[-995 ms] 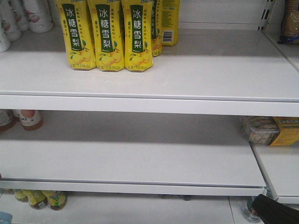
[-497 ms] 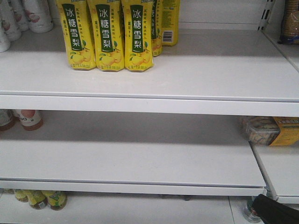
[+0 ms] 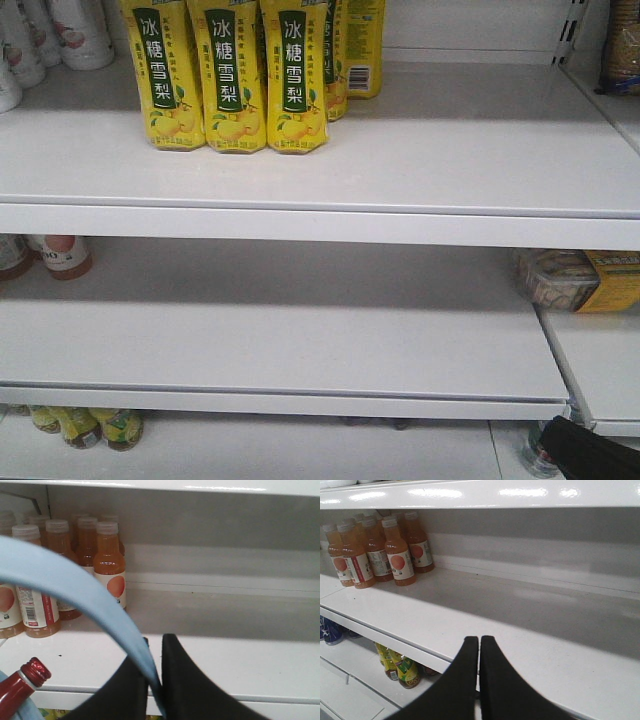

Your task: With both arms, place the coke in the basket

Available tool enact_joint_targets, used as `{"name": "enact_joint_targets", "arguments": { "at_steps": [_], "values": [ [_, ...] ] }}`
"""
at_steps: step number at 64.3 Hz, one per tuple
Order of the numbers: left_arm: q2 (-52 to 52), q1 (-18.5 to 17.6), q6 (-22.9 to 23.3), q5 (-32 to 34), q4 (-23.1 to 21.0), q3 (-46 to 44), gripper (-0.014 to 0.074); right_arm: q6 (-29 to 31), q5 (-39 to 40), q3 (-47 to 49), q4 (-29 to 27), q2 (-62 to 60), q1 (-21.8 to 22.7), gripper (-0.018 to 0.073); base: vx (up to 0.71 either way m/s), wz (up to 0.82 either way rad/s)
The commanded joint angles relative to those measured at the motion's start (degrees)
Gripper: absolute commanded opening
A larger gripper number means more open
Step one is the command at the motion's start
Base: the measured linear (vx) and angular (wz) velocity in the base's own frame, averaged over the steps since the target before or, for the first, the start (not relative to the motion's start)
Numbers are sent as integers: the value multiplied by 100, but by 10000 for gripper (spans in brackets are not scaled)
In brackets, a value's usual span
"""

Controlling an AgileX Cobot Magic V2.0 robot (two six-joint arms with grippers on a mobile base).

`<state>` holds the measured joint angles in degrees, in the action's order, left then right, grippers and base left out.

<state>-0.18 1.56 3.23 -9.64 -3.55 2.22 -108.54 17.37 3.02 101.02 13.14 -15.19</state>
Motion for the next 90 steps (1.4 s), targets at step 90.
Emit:
{"name": "enact_joint_targets", "arguments": {
  "at_steps": [90],
  "values": [
    [-144, 5, -164, 856, 355, 20, -5, 16, -163, 153, 113, 41, -8, -5, 0, 0]
  ]
}}
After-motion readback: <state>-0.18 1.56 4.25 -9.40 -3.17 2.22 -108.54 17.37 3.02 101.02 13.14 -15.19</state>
